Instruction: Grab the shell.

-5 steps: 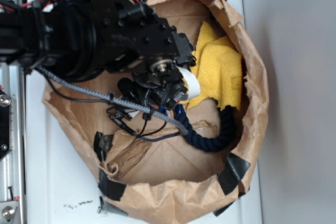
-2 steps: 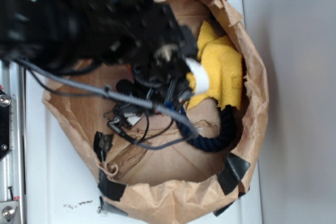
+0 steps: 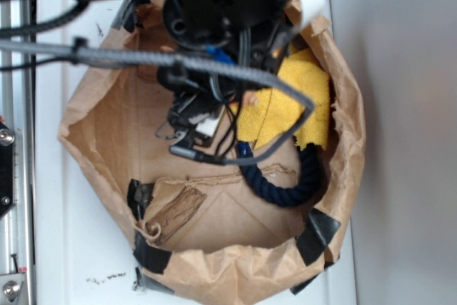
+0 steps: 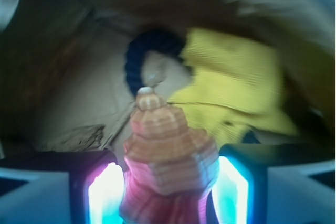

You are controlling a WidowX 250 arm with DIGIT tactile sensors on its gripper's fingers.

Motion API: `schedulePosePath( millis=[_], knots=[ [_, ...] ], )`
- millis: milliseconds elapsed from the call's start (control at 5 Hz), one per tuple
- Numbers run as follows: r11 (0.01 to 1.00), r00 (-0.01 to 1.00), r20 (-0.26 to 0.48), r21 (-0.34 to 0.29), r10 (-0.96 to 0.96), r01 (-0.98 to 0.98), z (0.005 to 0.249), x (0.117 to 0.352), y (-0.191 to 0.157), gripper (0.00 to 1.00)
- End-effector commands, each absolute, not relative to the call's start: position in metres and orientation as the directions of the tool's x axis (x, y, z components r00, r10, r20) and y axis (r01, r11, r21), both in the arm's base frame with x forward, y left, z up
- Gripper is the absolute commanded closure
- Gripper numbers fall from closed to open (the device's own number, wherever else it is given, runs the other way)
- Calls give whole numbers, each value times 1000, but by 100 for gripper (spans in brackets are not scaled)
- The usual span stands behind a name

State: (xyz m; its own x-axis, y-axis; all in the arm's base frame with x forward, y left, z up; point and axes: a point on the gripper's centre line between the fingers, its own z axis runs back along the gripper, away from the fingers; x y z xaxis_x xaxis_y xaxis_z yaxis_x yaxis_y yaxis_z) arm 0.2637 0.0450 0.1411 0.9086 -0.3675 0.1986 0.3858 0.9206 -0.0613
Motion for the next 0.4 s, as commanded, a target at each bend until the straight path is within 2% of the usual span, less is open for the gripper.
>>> schedulePosePath(
  millis=[0,200],
  knots=[
    [984,977,143,-50,-160,169,195,266,41,100],
    [984,976,147,-56,-159,168,194,266,41,100]
  ],
)
